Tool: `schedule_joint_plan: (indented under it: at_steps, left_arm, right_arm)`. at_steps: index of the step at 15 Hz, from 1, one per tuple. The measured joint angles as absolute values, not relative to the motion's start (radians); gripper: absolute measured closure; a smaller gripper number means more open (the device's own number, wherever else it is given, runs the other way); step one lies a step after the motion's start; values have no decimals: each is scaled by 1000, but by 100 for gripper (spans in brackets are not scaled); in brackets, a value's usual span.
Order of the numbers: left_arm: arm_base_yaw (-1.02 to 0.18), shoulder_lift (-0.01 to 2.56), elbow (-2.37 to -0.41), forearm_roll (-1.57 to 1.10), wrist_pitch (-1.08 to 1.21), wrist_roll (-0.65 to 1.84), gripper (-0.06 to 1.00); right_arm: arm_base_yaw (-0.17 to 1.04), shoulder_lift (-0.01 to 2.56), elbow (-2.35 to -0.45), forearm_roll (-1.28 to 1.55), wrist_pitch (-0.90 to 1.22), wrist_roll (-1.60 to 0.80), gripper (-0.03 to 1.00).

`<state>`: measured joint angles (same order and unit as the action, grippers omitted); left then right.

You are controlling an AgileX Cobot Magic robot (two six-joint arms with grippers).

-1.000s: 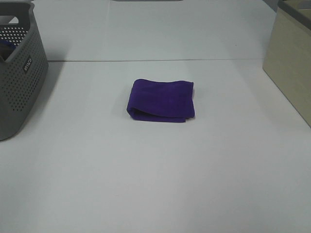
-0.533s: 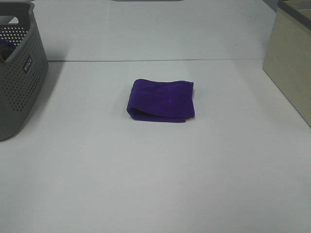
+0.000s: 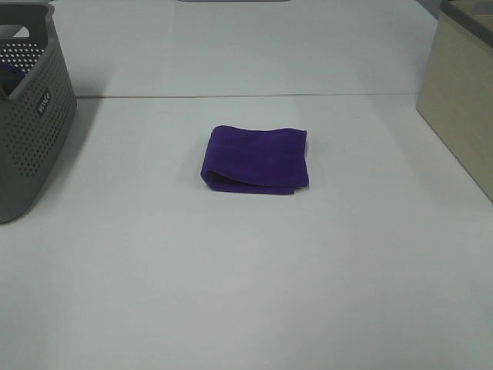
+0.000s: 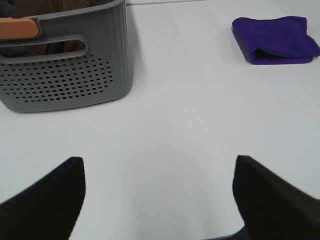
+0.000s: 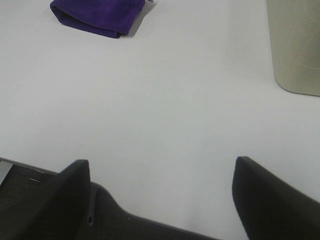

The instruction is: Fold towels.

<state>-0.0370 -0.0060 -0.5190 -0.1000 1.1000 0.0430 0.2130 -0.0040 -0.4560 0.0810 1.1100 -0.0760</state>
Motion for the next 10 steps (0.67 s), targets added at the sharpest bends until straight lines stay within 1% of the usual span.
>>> schedule_joint_plan:
  at_steps: [5, 6, 7, 8, 9, 10]
  left_arm:
    - [-37, -6, -519, -95, 1093, 38, 19]
    - [-37, -6, -519, -89, 1093, 36, 17]
    - [-37, -6, -519, -80, 1093, 31, 10]
    - [-37, -6, -518, -66, 1093, 25, 2]
    - [-37, -6, -517, -59, 1092, 24, -2]
    - [-37, -6, -517, -59, 1090, 22, -4]
  right_arm:
    - [213, -4, -456, 80, 1110, -76, 20]
    - [213, -4, -456, 80, 1110, -76, 18]
    - [213, -4, -456, 80, 1110, -76, 13]
    - [213, -4, -456, 80, 1110, -76, 6]
    - [213, -4, -456, 80, 1110, -76, 3]
    - [213, -4, -456, 80, 1109, -76, 2]
